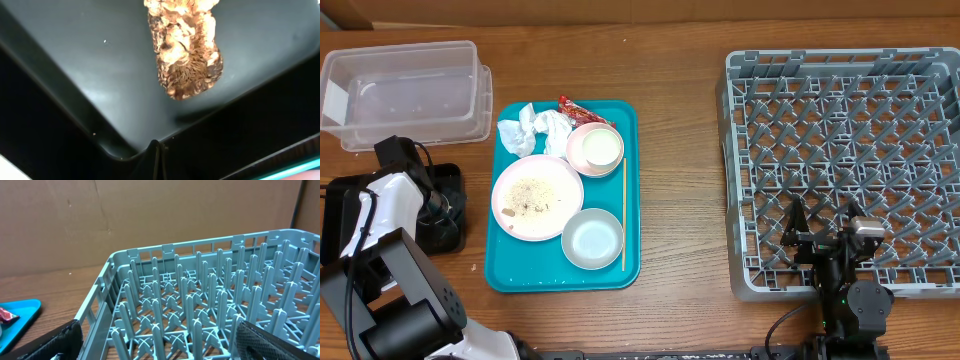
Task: Sort waste into correct bins and load items into the dishwasher
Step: 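Open the left gripper to release the scrap onto the black tray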
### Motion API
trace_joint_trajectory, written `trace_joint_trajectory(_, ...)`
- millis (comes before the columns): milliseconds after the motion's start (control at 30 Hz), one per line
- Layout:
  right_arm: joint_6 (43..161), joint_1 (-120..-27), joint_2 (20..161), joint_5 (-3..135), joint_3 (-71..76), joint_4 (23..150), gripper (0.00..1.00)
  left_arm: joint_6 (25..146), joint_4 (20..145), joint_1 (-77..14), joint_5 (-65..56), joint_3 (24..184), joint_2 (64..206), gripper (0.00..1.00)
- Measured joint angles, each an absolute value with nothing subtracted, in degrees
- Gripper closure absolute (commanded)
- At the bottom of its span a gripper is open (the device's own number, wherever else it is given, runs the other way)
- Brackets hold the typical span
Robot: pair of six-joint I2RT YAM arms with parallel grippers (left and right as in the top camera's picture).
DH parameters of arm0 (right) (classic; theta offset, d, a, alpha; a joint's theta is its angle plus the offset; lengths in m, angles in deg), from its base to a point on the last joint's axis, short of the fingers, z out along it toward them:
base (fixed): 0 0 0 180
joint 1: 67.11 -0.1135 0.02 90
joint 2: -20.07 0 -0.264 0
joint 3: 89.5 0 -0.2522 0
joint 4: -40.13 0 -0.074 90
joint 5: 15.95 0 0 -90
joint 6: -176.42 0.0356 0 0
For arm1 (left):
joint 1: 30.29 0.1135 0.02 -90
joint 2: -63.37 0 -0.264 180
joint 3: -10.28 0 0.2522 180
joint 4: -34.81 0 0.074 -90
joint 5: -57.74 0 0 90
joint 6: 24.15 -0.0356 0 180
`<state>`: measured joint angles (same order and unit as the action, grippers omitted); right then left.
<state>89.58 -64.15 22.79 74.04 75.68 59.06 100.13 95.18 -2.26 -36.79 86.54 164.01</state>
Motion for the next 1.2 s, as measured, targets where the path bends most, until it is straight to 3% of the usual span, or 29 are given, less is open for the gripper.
trace_joint_trajectory(167, 89.58, -64.15, 22.79, 74.04, 75.68, 59.09, 0.00, 100.06, 95.18, -2.26, -36.31, 86.54, 163.72, 0.95)
trace_joint_trajectory(200, 89.58, -64.15, 22.79, 74.04, 75.68, 59.09, 0.00, 99.95, 95.16, -2.26, -36.16, 86.54, 163.22, 0.85)
trace_joint_trajectory(267, 89.56, -64.15, 22.79, 74.06, 75.68, 59.09, 0.00, 99.67, 94.85, -2.26, -35.83, 86.52, 160.93, 0.46)
trace_joint_trajectory(300, 89.56, -64.15, 22.79, 74.06, 75.68, 59.06, 0.00, 99.49, 94.46, -2.26, -35.70, 86.52, 159.35, 0.36)
trace_joint_trajectory(367, 89.56, -64.15, 22.79, 74.06, 75.68, 59.09, 0.00, 98.71, 93.19, -2.26, -34.91, 86.52, 155.51, 0.26)
trace_joint_trajectory(500, 89.56, -64.15, 22.79, 74.06, 75.68, 59.09, 0.00, 96.48, 91.81, -2.26, -32.86, 86.54, 150.24, 0.21)
trace_joint_trajectory(800, 89.58, -64.15, 22.79, 74.06, 75.68, 59.04, 0.00, 88.72, 88.64, -3.35, -28.92, 83.66, 154.28, 0.41)
trace_joint_trajectory(1200, 89.56, -64.15, 22.82, 74.06, 75.68, 59.06, 0.00, 83.80, 87.31, -5.19, -29.86, 83.20, 161.60, 0.49)
